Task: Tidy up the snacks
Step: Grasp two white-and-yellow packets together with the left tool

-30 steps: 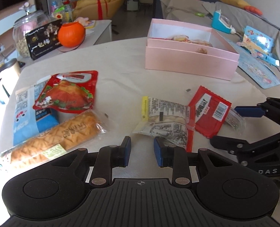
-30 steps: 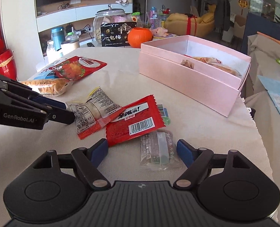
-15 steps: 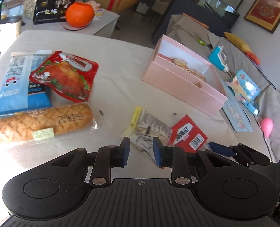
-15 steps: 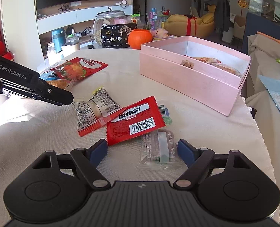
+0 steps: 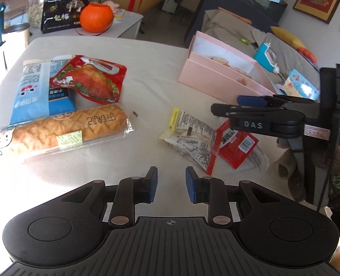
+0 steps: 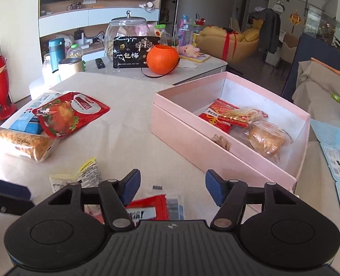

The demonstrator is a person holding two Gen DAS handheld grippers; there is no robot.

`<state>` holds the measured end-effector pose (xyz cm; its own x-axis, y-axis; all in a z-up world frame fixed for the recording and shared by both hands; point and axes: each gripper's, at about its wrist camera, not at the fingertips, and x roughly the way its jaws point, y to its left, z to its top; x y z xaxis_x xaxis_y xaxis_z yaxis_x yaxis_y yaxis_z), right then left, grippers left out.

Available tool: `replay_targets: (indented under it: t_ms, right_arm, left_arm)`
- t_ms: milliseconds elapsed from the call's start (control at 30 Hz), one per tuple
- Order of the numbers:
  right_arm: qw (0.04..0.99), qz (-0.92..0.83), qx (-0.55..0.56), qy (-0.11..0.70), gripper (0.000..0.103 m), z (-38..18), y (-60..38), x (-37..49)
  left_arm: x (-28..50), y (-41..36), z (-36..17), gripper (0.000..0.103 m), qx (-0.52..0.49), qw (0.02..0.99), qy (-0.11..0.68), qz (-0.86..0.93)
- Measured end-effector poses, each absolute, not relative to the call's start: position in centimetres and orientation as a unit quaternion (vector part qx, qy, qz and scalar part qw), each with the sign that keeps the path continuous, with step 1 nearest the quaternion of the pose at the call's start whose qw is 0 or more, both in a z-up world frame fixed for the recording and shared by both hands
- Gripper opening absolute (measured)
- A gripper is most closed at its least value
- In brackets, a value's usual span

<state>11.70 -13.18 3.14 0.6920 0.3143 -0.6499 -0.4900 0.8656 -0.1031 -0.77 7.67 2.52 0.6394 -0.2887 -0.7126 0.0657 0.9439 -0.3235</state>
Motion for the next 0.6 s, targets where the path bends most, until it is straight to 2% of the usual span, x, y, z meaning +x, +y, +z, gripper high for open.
replay_targets:
  t_ms: [167,233,333,600]
  right_arm:
    - [0.889,0.258,-0.142,0.351,0.06,2.1,-11.6,10.2]
    - [0.882,0.275,-0.162,0.347,0.067,1.9,-11.3,7.9]
    - [0.875,0.299,-0.173,0.339,0.071,1.9,-12.2,5.0]
    - [0.905,0.248,-0.13,0.321,0.071,2.7,-17.5,3.7]
  left_arm:
    - [-1.5,9.0,2.9,0.03,-0.147,0.899,0.404,-0.083]
    - [-1.3,9.2,2.9,0.03,-0.15,0.9,0.401,-0.078]
    - [-1.0,8.8,3.0,0.03,-0.144,0.903,0.397,-0.074]
    - [-0.8,4.1,5.1,0.03,-0.046,0.926,0.362,-0.094]
